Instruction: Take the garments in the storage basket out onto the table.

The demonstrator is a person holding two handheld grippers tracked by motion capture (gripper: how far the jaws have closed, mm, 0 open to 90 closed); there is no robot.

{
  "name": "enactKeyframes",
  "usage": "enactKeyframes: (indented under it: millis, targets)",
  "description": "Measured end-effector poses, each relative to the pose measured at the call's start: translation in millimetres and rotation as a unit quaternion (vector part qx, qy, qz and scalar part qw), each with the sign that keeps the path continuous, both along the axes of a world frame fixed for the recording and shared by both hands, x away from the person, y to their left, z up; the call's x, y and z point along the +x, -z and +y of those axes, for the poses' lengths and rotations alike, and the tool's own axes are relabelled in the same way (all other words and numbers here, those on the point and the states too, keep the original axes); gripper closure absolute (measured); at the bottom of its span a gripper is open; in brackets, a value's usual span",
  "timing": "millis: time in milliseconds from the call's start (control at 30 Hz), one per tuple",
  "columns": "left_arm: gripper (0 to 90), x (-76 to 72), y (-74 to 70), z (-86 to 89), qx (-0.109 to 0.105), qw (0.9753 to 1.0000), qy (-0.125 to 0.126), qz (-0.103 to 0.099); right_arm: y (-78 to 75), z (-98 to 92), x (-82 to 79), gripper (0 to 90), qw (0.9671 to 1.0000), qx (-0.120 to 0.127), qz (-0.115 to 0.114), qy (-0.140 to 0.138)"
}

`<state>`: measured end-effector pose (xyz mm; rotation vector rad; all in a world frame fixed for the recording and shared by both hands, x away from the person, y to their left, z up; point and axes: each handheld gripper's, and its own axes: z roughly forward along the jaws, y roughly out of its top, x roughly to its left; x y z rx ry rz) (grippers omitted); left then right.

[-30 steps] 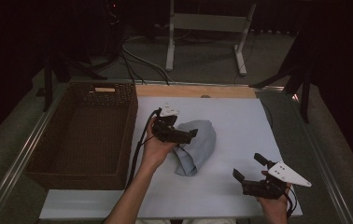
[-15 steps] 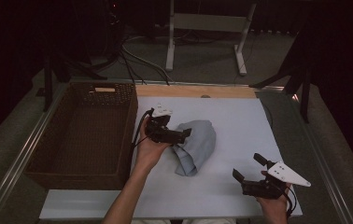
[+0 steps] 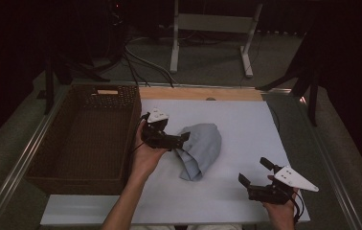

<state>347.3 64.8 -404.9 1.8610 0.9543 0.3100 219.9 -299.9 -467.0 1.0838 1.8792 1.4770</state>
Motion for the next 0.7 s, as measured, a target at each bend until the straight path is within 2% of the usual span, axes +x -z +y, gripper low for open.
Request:
enactKeyframes:
  millis: [233,433,500,633,700]
  targets:
    - [4.6,-6.9,-1.7,6.2,0.008,0.9999,-0.007,-0.008,0.2,0.6,0.3,0.0,1.0000,-0.001,0.001,-0.001]
    - [4.5,-12.6,-2.1,11.5,0.010,0.9999,-0.002,-0.009,0.2,0.4,0.3,0.0,1.0000,-0.001,0.001,-0.001]
    - [4.6,-15.8,-2.2,14.3,0.019,0.9997,-0.003,-0.014,0.4,0.6,0.6,0.0,1.0000,-0.001,0.001,-0.001]
    - [4.6,-18.2,-2.0,15.3,0.020,0.9997,-0.003,-0.014,0.4,0.8,0.5,0.0,1.0000,-0.002,0.001,-0.002]
    - [4.6,-22.0,-2.8,13.9,0.027,0.9994,-0.006,-0.019,0.2,0.7,0.3,0.0,1.0000,-0.001,0.000,-0.001]
